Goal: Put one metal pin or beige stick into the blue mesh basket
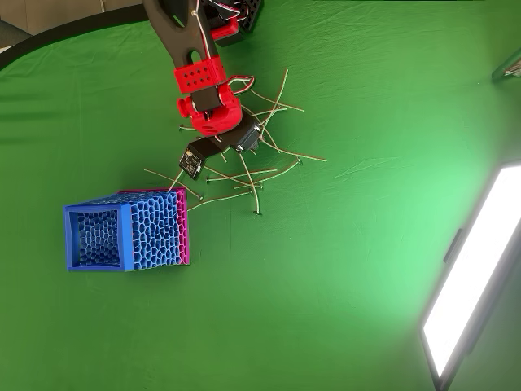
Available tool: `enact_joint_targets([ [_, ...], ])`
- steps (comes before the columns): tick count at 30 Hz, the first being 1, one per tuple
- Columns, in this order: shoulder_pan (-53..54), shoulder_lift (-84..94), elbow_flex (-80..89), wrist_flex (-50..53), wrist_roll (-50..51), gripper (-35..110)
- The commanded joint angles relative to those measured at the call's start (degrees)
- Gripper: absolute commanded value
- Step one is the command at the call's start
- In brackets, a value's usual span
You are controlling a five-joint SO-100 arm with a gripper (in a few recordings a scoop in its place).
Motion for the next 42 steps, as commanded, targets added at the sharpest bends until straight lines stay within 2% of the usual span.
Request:
enact_joint_targets([
  [1, -0.18, 2.72, -2.46, 0.97, 3.52, 13],
  [12, -1.23, 5.71, 1.14, 3.25, 10.99, 15],
  [42, -0.88, 5.98, 7.03, -0.09, 9.32, 13],
])
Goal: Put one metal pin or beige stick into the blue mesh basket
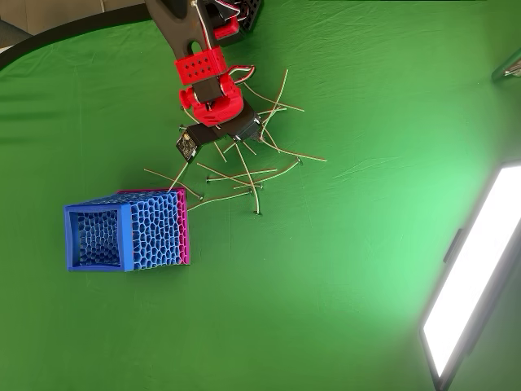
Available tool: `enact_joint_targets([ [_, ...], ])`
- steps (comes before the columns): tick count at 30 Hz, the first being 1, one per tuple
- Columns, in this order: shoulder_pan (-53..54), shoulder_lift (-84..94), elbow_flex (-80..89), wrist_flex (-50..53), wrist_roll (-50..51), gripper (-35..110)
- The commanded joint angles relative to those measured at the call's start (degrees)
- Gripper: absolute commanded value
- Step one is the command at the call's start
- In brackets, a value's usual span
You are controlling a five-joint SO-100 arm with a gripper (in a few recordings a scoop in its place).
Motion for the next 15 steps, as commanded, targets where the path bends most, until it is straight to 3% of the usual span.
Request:
enact_joint_targets([
  [1, 0.35, 1.23, -0.26, -0.70, -0.26, 13],
  [15, 0.53, -0.09, 1.76, -4.22, -0.26, 12],
])
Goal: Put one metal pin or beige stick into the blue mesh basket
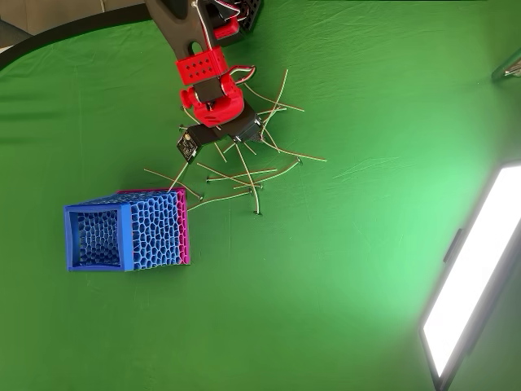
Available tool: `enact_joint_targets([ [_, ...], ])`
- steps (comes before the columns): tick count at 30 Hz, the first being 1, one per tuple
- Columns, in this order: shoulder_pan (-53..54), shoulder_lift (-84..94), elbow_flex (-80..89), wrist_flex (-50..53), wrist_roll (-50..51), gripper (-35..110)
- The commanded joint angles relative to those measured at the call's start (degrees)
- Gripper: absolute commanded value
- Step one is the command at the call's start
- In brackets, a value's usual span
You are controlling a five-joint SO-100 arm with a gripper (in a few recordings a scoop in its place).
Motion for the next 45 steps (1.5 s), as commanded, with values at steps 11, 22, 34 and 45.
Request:
enact_joint_targets([
  [11, 0.88, -1.23, 0.97, -2.37, -1.41, 12],
  [22, 1.32, -2.11, 2.02, -4.13, -2.46, 12],
  [34, 1.32, -1.76, 3.25, -5.54, -3.34, 8],
  [45, 1.93, -0.35, 3.16, -6.59, -2.46, 1],
])
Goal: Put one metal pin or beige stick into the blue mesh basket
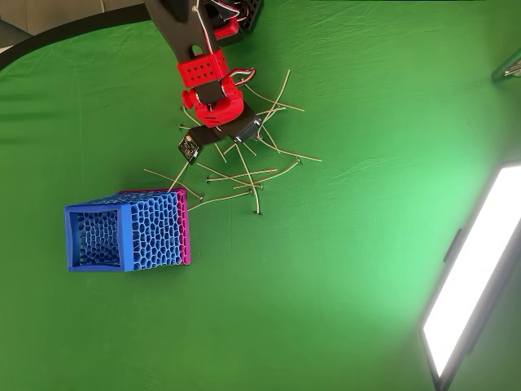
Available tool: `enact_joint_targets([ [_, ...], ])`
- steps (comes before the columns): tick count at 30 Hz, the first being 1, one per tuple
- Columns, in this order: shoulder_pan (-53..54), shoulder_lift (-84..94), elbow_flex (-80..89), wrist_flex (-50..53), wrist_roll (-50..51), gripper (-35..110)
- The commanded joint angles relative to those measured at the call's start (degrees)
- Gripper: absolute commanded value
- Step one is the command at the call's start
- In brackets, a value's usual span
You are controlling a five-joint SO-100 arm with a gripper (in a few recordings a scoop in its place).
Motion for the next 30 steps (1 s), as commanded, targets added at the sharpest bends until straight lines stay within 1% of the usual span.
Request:
enact_joint_targets([
  [1, 0.35, 2.11, -1.05, -0.18, 0.70, 1],
  [18, -1.67, 8.88, -4.57, 0.18, 5.01, 1],
  [25, -2.64, 14.24, -4.66, -0.62, 6.59, 1],
  [30, -2.99, 16.96, -7.65, 1.23, 7.91, 1],
])
